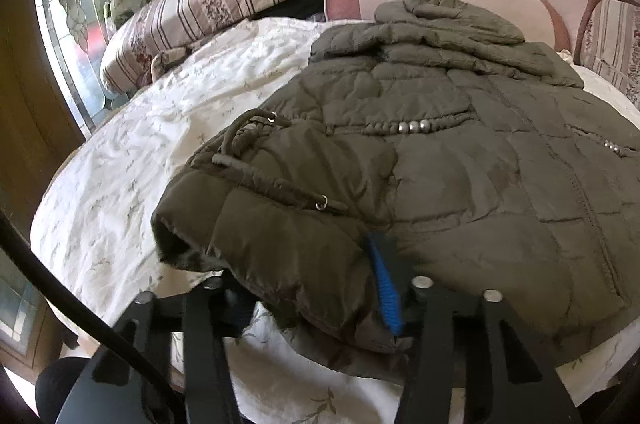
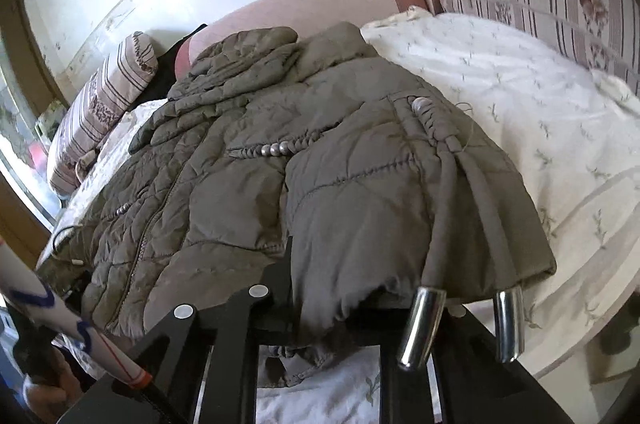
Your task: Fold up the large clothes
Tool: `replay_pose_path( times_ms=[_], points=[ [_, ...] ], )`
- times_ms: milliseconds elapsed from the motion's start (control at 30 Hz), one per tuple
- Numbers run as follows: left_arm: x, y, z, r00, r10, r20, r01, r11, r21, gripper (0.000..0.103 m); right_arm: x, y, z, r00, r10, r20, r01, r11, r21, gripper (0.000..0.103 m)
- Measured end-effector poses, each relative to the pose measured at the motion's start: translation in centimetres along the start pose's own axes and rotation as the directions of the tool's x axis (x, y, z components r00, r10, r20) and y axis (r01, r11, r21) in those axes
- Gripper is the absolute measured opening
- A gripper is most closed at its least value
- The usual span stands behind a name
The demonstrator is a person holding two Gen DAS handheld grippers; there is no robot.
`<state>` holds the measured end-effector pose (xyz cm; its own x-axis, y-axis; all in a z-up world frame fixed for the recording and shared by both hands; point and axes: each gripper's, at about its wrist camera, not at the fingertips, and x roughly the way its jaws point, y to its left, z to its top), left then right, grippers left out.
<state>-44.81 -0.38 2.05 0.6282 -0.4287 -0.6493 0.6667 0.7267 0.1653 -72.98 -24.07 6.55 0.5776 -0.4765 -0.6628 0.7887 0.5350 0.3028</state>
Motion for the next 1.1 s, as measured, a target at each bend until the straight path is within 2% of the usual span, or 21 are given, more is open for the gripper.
replay_pose_path(
  times_ms=[200,367,567,1100],
  points=[
    [-1.0,0.5,0.1,0.999,-0.02,0.034,0.02,1.0,-0.009,0.032,-1.5,0.3,0.1,0.999,0.015,0.031,-0.015,1.0,-0.009,0.017],
    [-2.8,0.6,0.0,0.997,-0.023,0.074,0.023,1.0,0.006,0.027,-2.9,0.5,0.0,0.998,0.028,0.052,-0.028,1.0,-0.008,0.016],
    [-4.2,1.2,-0.3,0.995,-0.038,0.09,0.038,0.999,0.003,0.027,-4.6,0.3,-0.7,0.997,0.049,0.061,-0.049,0.999,-0.002,0.016],
    [-4.6,1.1,-0.5,0.994,-0.035,0.108,0.034,0.999,0.005,0.026,-5.3,0.0,-0.8,0.996,0.058,0.063,-0.057,0.998,-0.011,0.016]
  ],
)
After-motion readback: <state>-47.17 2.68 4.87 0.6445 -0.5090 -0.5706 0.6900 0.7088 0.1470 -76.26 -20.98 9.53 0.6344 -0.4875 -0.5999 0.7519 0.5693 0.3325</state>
